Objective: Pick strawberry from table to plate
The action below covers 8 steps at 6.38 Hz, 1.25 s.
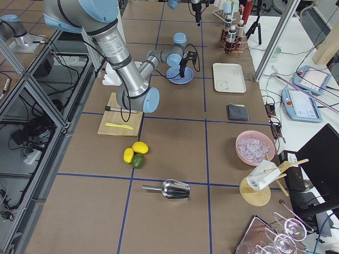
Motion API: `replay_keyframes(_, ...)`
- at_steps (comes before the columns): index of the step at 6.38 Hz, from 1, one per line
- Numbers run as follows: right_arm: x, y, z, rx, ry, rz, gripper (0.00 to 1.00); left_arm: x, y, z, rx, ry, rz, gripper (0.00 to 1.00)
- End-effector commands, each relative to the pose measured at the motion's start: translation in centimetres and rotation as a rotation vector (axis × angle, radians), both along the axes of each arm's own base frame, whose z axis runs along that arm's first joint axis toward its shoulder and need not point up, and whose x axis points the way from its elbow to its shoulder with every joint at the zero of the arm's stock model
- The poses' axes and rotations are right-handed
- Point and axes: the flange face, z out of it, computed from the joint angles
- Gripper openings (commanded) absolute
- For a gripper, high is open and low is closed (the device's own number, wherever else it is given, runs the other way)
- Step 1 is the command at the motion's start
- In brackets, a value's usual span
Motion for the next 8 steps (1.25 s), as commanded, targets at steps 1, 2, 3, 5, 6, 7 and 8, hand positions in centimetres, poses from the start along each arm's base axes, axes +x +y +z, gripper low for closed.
replay_keyframes(1, 10.7, -7.7, 3.8, 0.024, 0.047, 0.008, 1.00, -3.1, -0.4, 1.2, -0.015, 0.021, 0.030, 1.00)
replay_keyframes(2, 16.8, -10.3, 7.4, 0.080, 0.148, -0.063, 1.00, -7.2, -0.5, 3.5, 0.012, -0.019, 0.052, 1.00)
replay_keyframes(3, 25.4, -12.9, 11.8, 0.150, 0.226, -0.158, 1.00, -12.7, -1.3, 4.9, 0.016, -0.074, 0.088, 1.00)
replay_keyframes(5, 41.9, -13.1, 24.3, 0.170, 0.223, -0.279, 1.00, -19.1, -1.7, 7.9, -0.007, -0.119, 0.146, 1.00)
replay_keyframes(6, 49.3, -10.8, 30.3, 0.193, 0.235, -0.315, 1.00, -20.6, -0.9, 10.9, -0.041, -0.067, 0.184, 1.00)
replay_keyframes(7, 54.9, -8.1, 35.2, 0.217, 0.263, -0.347, 1.00, -22.3, -0.2, 12.2, -0.040, -0.068, 0.183, 1.00)
replay_keyframes(8, 59.4, -5.4, 39.0, 0.256, 0.281, -0.394, 1.00, -24.0, 0.9, 13.6, -0.038, -0.077, 0.187, 1.00)
